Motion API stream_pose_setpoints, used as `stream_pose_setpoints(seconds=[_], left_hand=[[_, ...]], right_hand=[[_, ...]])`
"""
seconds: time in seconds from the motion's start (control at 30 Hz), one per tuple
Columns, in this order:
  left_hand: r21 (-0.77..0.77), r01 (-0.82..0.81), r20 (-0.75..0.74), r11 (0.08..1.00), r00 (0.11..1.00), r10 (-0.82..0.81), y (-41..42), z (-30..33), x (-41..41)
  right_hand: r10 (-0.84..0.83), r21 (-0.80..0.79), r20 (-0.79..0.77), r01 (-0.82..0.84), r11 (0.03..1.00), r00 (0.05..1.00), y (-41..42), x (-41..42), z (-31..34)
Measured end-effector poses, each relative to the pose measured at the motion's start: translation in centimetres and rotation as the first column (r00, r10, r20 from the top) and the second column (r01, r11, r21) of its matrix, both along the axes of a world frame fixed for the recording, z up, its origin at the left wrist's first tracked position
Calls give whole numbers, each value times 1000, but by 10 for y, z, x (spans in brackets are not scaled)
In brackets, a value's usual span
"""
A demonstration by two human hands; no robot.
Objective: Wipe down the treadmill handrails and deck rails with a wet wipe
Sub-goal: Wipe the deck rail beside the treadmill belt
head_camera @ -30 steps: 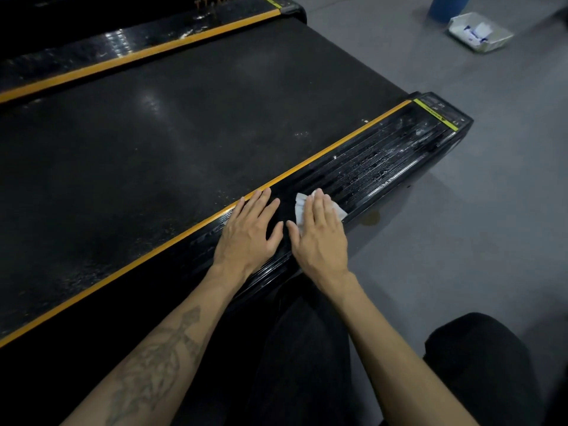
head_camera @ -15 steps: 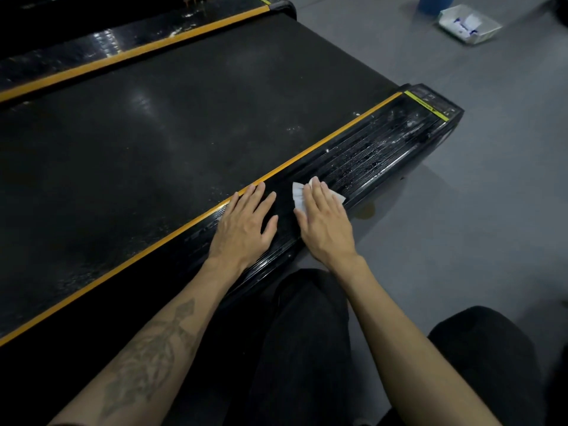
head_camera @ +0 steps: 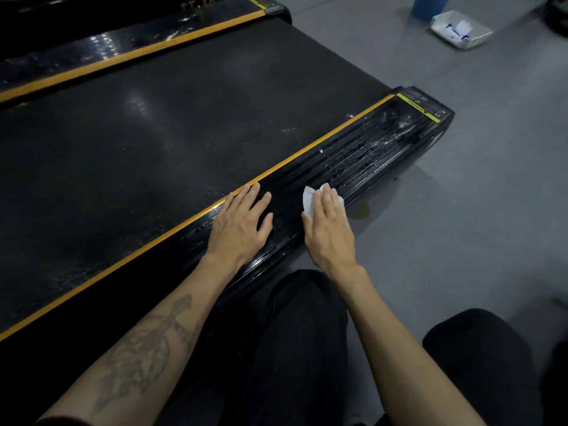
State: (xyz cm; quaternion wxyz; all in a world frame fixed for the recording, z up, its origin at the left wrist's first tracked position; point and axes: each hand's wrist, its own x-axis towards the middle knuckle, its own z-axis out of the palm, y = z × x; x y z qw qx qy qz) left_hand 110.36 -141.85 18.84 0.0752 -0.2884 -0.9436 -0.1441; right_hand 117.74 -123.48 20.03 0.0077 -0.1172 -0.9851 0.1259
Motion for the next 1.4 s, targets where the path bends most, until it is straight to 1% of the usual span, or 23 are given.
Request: stream_pose_setpoints(seconds=[0.1,0.13,0.2,0.27,0.37,0.47,0.57,0.67,0.77,0.87,0.93,1.03,1.07,1.13,1.23,1.33,1.4], left_hand=[[6,-39,22,999,999,39,8,1,1],[13,-54,29,998,998,54,10,1,2],[24,-79,34,997,996,78,15,2,3],[23,-98,40,995,994,97,18,2,4],[12,-124,25,992,992,124,24,3,5],[-1,-181,3,984,984,181,35,2,7],[2,-225,-22,974,974,225,41,1,7],[19,-199,-21,980,980,200,43,-1,4],[-7,-155,24,988,988,156,51,-1,-3],[-22,-165,57,986,985,166,58,-2,-7],[-24,-169,62,985,983,170,58,-3,-8],[-35,-183,65,982,981,185,60,-3,-10],[-37,-198,66,980,978,200,63,-3,-10],[-45,-228,62,973,971,231,69,-2,-12],[-60,-241,74,969,967,245,74,-3,-16],[-42,-242,88,969,965,245,72,-2,-16],[-36,-244,96,969,964,247,72,0,-17]], right_hand=[[62,-134,-10,-63,989,998,-3,3,0],[96,-145,-8,-96,985,995,4,-1,2],[132,-117,-8,-132,984,991,21,-8,5],[97,-99,-11,-98,990,995,26,-5,4],[72,-43,-29,-73,996,997,9,10,-8],[103,-68,-48,-106,992,994,14,2,-11],[62,-45,-47,-64,997,997,33,-9,-8],[-27,-46,-84,23,999,996,22,8,-12],[36,-61,-76,-41,997,996,12,10,-17],[93,-6,-36,-93,996,995,32,-9,-12],[61,2,-35,-61,998,998,44,-10,-12],[-26,-18,-49,25,1000,998,35,1,-16],[-20,-7,-43,20,1000,999,31,3,-18],[42,13,-32,-42,999,999,30,-1,-19],[108,3,-7,-108,994,994,46,-15,-14],[33,9,-28,-33,999,999,51,-11,-14],[29,-26,-44,-31,999,999,42,-3,-15]])
